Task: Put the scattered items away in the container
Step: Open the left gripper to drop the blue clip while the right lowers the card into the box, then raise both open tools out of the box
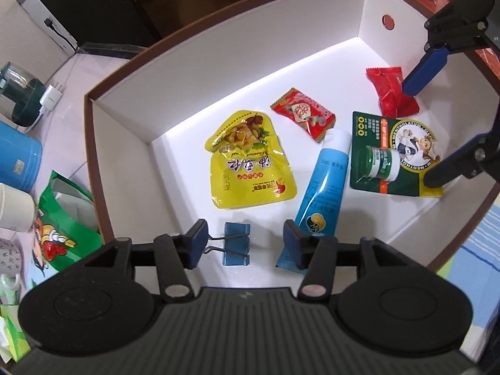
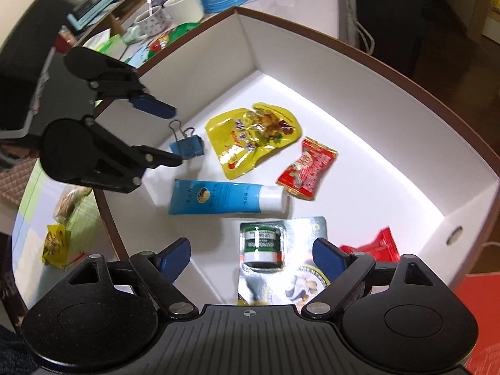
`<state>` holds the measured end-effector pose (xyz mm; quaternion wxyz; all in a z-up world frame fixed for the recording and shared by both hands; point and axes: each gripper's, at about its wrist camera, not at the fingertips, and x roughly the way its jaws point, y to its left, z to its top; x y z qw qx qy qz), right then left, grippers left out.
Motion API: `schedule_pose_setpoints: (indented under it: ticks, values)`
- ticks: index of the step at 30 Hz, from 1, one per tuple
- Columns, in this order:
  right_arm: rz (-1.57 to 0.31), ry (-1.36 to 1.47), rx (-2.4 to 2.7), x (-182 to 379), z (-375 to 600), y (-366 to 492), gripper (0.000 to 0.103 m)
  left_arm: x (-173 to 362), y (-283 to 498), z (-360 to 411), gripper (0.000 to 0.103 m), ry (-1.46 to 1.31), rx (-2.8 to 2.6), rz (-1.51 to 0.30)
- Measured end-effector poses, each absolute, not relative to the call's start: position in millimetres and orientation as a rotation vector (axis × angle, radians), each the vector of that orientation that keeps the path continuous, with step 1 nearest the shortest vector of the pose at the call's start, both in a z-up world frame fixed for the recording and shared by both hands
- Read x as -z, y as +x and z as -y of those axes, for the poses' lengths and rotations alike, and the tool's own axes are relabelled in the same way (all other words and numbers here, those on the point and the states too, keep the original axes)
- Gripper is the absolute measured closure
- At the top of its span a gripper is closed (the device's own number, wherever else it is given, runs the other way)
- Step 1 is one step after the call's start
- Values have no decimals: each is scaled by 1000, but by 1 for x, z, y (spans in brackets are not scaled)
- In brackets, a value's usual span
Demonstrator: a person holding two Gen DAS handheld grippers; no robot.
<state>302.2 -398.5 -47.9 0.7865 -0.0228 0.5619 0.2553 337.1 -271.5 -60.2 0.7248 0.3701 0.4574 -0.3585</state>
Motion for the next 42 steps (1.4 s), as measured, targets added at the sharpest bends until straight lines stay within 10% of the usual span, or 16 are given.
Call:
schedule_pose_setpoints:
  ticks: [42]
  values:
    - [-1056,91,-237,-5,410,211,15,-28,238,267,21,702,704,-799]
